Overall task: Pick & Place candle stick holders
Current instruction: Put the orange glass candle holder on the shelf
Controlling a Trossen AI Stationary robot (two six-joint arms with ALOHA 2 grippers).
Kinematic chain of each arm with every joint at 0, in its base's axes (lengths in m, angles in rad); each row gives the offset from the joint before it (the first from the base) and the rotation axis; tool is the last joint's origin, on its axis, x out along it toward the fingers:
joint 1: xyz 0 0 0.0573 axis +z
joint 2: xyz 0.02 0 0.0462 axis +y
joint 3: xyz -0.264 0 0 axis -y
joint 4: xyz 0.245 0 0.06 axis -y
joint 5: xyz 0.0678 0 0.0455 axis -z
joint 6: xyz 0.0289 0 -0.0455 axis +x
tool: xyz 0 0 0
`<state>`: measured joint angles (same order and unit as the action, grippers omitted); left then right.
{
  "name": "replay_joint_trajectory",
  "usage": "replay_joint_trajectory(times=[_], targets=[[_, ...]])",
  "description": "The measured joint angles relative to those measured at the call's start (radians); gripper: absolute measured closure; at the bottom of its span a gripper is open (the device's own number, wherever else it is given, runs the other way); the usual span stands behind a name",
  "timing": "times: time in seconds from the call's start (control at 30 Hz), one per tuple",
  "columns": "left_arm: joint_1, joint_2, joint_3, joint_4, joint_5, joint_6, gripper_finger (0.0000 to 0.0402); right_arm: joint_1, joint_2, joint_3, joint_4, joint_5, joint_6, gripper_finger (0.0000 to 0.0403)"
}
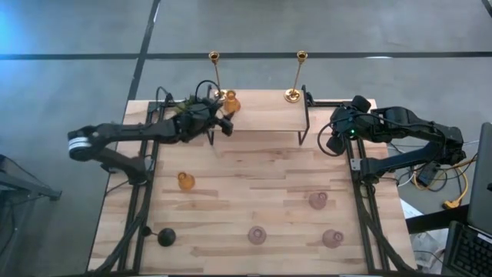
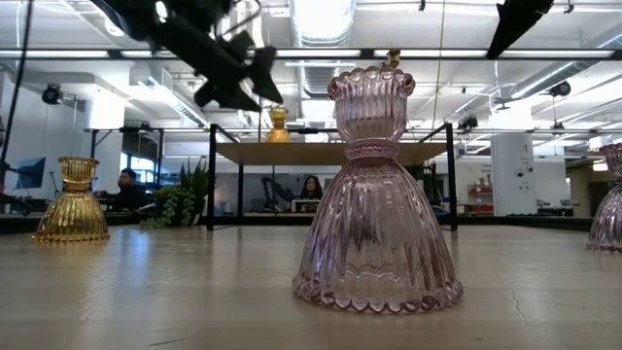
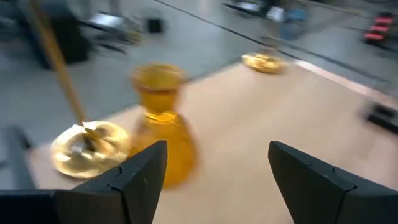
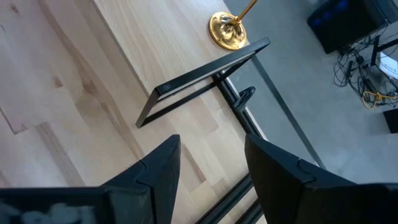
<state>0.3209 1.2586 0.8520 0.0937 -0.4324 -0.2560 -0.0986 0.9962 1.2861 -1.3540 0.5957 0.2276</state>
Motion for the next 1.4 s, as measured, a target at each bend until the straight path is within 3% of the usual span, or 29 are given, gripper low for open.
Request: replay_joint_trajectory(times=[0.23, 0.33, 0.47, 0.63, 0.73, 0.9, 1.4], targets=[[-0.096, -0.211, 0.0, -0.35, 0.295, -0.063, 0.0117, -0.001, 0.0, 0.0, 0.0, 0.0, -0.003, 0.0229], [-0.169, -0.286, -0.003, -0.509, 0.281, -0.112, 0.0117, -0.001, 0.0, 0.0, 0.005, 0.002, -0.002, 0.0233], [-0.272, -0.366, -0.004, -0.7, 0.186, -0.235, 0.0117, -0.001, 0.001, 0.0, 0.011, 0.002, 0.004, 0.0234], [-0.364, -0.433, -0.004, -0.873, 0.182, -0.446, 0.0117, -0.001, 0.001, 0.0, 0.046, 0.002, 0.007, 0.0229], [-0.381, -0.443, -0.004, -1.002, 0.201, -0.562, 0.0117, 0.0, 0.001, 0.0, 0.071, 0.002, 0.001, 0.0231], [-0.378, -0.433, -0.004, -1.186, 0.359, -0.7, 0.0117, 0.0, 0.001, 0.0, 0.086, 0.002, 0.001, 0.0237], [-0.375, -0.296, -0.005, -1.307, 0.422, -0.706, 0.0117, 0.0, 0.014, 0.0, 0.107, 0.0, -0.003, 0.0245]])
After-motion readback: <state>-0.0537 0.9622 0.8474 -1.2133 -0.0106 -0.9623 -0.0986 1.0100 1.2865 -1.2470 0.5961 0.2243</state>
